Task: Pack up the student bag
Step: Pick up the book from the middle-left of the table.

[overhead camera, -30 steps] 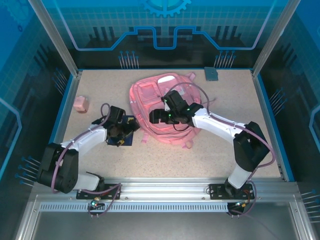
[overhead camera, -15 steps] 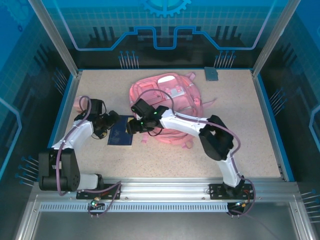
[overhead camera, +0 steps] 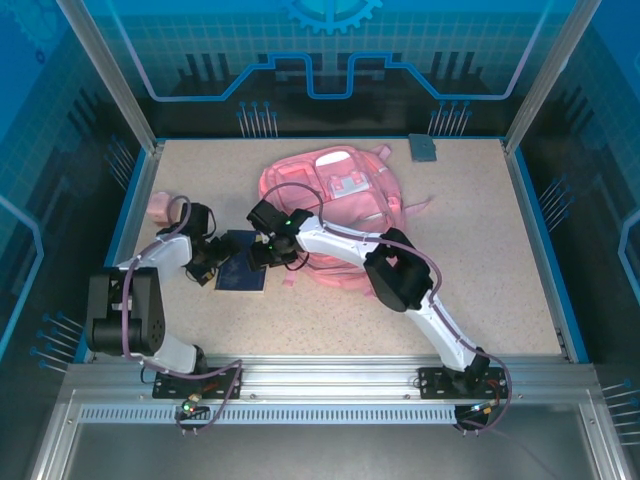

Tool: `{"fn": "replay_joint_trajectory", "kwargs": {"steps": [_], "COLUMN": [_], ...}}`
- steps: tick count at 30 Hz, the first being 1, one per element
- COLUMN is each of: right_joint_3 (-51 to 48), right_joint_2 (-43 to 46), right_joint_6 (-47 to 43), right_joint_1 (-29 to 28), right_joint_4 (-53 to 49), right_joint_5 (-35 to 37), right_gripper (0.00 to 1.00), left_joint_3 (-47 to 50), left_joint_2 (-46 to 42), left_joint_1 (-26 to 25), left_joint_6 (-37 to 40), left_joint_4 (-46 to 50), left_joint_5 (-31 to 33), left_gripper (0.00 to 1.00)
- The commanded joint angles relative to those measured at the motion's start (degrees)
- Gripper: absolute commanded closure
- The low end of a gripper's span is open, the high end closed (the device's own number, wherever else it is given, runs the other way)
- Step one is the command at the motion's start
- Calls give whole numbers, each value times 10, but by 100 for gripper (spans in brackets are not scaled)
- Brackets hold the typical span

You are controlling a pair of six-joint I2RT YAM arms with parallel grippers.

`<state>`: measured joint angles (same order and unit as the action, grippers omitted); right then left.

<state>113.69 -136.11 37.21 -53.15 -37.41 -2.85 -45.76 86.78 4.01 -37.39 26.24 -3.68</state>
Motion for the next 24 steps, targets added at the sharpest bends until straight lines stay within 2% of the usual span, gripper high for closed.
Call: {"fn": "replay_joint_trajectory", "kwargs": {"steps": [1, 9, 12, 19, 24], "right_joint_3": [33, 63, 63, 63, 59], "right_joint_2": [-28, -55, -57, -62, -65], "right_joint_6": [-13, -28, -30, -30, -27], "right_joint_1": [-1, 6, 8, 11, 13], "right_joint_4": [-44, -81, -83, -86, -87], "right_joint_5": [13, 6, -1, -21, -29], "right_gripper": [41, 41, 42, 58, 61], "left_joint_3": [7, 20, 25, 21, 27], "left_joint_2": [9, 16, 8, -18, -36], "left_joint_1": [5, 5, 5, 5, 5], "left_joint_6": [25, 39, 38, 40, 19], "left_joint_4": [-5, -6, -14, -27, -62], "left_joint_5": [-41, -105, -140, -206, -272], "left_gripper": [10, 11, 14, 30, 33]}}
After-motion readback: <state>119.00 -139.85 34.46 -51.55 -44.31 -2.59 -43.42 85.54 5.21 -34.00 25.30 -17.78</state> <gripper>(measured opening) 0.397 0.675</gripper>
